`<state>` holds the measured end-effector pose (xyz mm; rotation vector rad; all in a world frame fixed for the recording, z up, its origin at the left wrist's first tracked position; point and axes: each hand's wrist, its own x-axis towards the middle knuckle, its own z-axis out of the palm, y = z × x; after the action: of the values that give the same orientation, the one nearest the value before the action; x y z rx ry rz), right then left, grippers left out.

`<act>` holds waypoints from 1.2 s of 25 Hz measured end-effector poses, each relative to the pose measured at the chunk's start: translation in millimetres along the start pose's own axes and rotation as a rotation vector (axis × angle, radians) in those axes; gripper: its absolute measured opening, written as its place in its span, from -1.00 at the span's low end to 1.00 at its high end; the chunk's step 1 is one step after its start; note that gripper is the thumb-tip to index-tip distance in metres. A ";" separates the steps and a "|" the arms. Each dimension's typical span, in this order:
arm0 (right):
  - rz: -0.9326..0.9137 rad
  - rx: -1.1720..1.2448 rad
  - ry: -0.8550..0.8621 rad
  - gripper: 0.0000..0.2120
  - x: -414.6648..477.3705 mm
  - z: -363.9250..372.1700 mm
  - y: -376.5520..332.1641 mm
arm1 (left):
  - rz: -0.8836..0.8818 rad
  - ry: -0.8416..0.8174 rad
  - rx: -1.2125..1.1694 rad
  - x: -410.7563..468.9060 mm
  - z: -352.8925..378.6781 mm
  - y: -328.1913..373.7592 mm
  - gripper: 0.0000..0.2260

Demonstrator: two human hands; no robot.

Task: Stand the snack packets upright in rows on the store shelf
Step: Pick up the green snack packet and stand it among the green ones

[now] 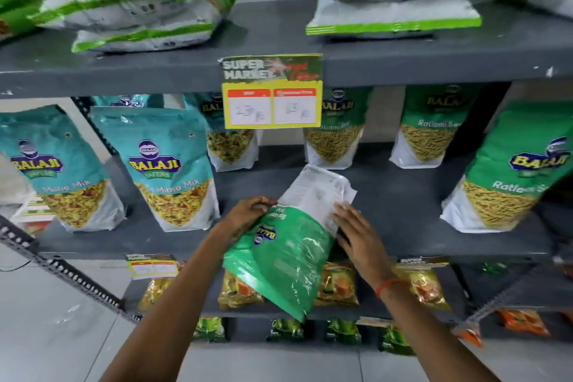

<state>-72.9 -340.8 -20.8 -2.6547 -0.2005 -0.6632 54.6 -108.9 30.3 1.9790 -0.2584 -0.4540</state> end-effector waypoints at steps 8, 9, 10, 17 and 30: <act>0.317 0.468 0.235 -0.73 19.4 -24.7 6.9 | -0.218 0.038 -0.163 -16.5 15.0 36.1 -0.74; 0.358 0.470 0.267 -0.75 30.7 -29.7 10.3 | -0.236 0.118 -0.186 -17.3 23.2 45.1 -0.74; 0.410 0.528 0.295 -0.78 42.5 -35.9 12.8 | -0.157 0.180 -0.307 -13.9 29.8 52.5 -0.75; 0.596 1.090 0.240 -0.82 56.0 -74.4 22.1 | 0.090 0.187 -0.557 -9.0 45.5 73.5 -0.91; 0.671 1.101 0.129 -0.80 10.7 -117.4 9.1 | 0.072 0.071 -0.409 -84.7 29.0 89.1 -0.81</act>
<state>-110.9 -396.8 76.3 -1.4639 0.2864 -0.3256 -32.7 -139.6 116.3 1.5773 -0.1750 -0.3562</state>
